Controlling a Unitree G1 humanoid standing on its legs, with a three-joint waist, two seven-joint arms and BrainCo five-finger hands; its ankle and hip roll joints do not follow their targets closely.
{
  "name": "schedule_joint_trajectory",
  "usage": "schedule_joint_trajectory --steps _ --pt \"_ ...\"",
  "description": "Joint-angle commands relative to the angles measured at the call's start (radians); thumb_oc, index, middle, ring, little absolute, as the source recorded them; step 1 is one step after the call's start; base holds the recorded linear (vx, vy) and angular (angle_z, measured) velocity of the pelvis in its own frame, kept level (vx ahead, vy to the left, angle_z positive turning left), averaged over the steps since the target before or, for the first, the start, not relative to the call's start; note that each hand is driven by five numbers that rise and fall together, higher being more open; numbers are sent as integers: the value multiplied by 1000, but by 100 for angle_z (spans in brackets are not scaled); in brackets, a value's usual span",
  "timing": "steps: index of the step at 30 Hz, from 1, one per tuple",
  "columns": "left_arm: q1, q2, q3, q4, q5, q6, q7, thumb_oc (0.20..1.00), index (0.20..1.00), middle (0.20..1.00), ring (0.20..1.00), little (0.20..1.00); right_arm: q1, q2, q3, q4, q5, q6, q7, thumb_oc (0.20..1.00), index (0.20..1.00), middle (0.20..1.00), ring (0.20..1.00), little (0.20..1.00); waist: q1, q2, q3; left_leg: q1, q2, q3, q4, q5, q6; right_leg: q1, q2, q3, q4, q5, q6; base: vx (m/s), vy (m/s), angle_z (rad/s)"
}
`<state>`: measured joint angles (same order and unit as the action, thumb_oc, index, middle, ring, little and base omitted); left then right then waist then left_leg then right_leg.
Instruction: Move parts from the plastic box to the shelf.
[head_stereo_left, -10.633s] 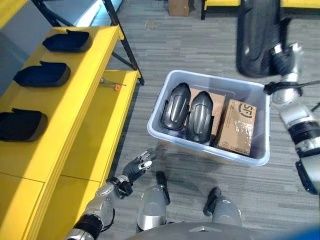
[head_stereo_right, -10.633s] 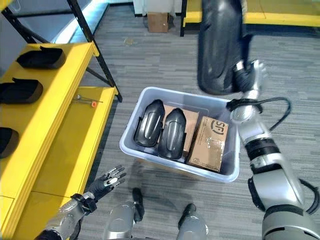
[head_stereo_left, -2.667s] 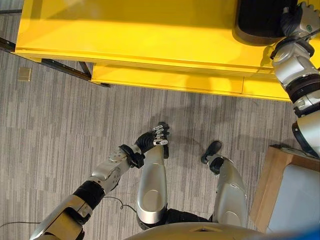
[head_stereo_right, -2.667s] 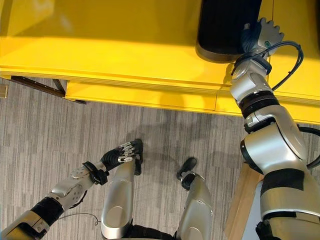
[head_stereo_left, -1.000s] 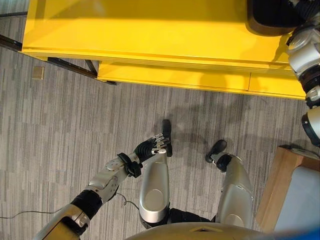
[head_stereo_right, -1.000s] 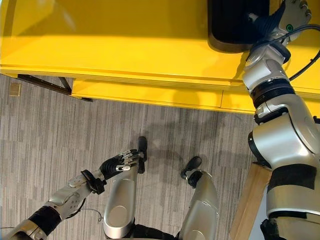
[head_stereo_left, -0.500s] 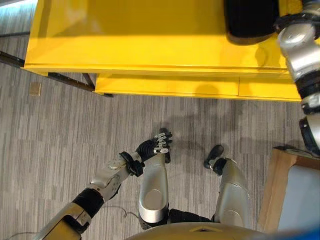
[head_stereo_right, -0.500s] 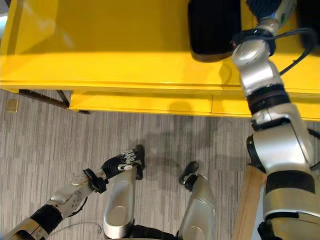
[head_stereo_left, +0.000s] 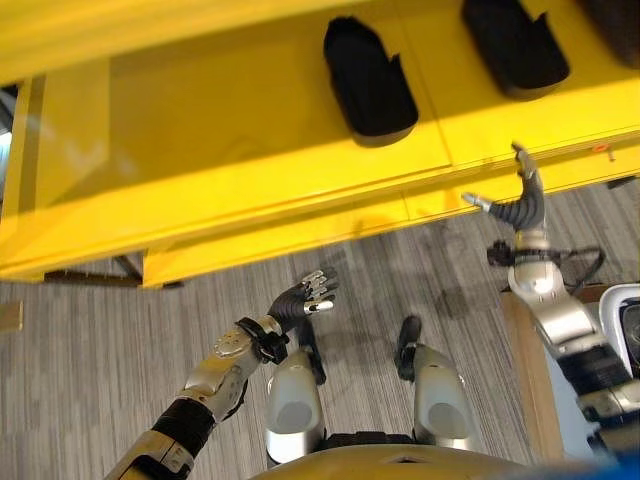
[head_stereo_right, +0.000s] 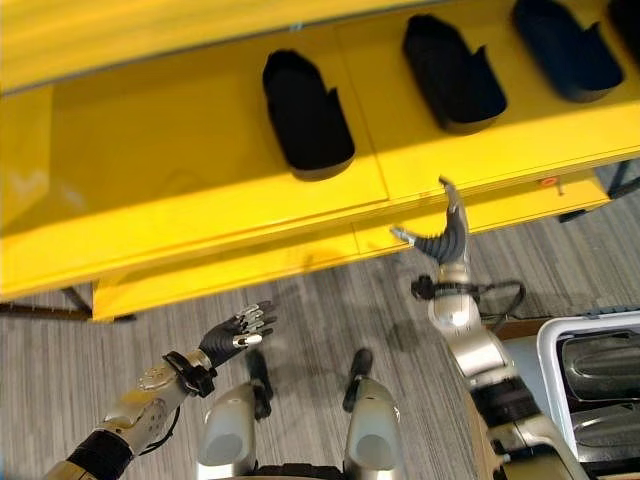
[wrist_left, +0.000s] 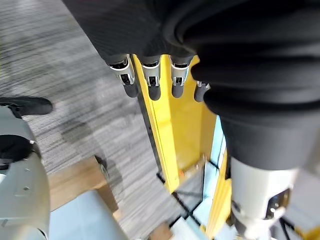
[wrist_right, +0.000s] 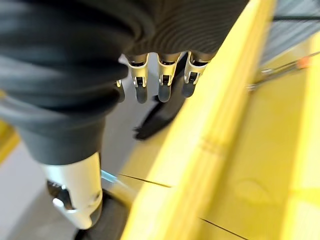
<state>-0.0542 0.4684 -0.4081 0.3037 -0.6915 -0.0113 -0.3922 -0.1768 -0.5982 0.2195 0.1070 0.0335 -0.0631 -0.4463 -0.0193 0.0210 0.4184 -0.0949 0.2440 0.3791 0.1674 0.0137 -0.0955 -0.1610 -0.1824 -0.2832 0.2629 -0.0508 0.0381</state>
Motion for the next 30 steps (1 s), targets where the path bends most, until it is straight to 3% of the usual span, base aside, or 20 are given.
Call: schedule_joint_trajectory --steps 1,7,8,11,14,15,21,30 --pt "47 15 -26 -26 27 -35 -42 1000 1000 1000 1000 1000 -97 -66 -14 -9 -144 -182 46 1000 1000 1000 1000 1000 28 -11 -46 44 51 -5 -4 9 -3 40 -75 28 37 -34 107 11 22 -16" --pt "94 67 30 -17 41 -21 -105 1000 1000 1000 1000 1000 -48 -186 -10 8 -358 -203 77 1000 1000 1000 1000 1000 37 -31 -98 86 36 -5 -11 -3 12 103 -96 27 -12 -8 129 12 -11 -7" --pt "112 90 51 -18 50 -18 -138 1000 1000 1000 1000 1000 -41 -240 -8 -1 -480 -201 87 1000 1000 1000 1000 1000 48 -38 -109 95 32 -8 -15 -5 15 118 -103 21 -22 -1 137 21 -49 2" --pt "120 107 57 -18 57 -15 -159 1000 1000 1000 1000 1000 -58 -291 22 -1 -546 -185 86 1000 1000 1000 1000 1000 59 -42 -117 101 30 -13 -15 -8 18 130 -103 17 -25 -2 138 23 -43 4" --pt "120 121 53 -8 68 -18 -180 1000 1000 1000 1000 1000 -102 -325 60 7 -506 -173 145 1000 1000 1000 1000 1000 73 -47 -124 104 28 -19 -14 -10 18 142 -98 8 -23 -10 137 20 -53 4" --pt "121 125 59 -9 84 -12 -193 1000 1000 1000 1000 1000 -140 -341 94 2 -527 -176 233 1000 1000 1000 1000 1000 86 -50 -127 105 27 -28 -16 -8 17 149 -94 3 -20 -18 135 18 -45 9" --pt "119 117 64 21 107 -26 -217 1000 1000 1000 1000 1000 -230 -357 190 -9 -547 -139 420 1000 1000 1000 1000 1000 107 -50 -137 102 31 -39 -26 1 10 157 -88 -10 -25 -23 128 18 -27 11" --pt "114 98 68 58 84 -23 -235 1000 1000 1000 1000 1000 -317 -309 278 45 -493 -94 527 1000 1000 1000 1000 1000 129 -40 -130 99 40 -54 -40 18 -2 159 -81 -25 -12 -39 119 8 -8 4"
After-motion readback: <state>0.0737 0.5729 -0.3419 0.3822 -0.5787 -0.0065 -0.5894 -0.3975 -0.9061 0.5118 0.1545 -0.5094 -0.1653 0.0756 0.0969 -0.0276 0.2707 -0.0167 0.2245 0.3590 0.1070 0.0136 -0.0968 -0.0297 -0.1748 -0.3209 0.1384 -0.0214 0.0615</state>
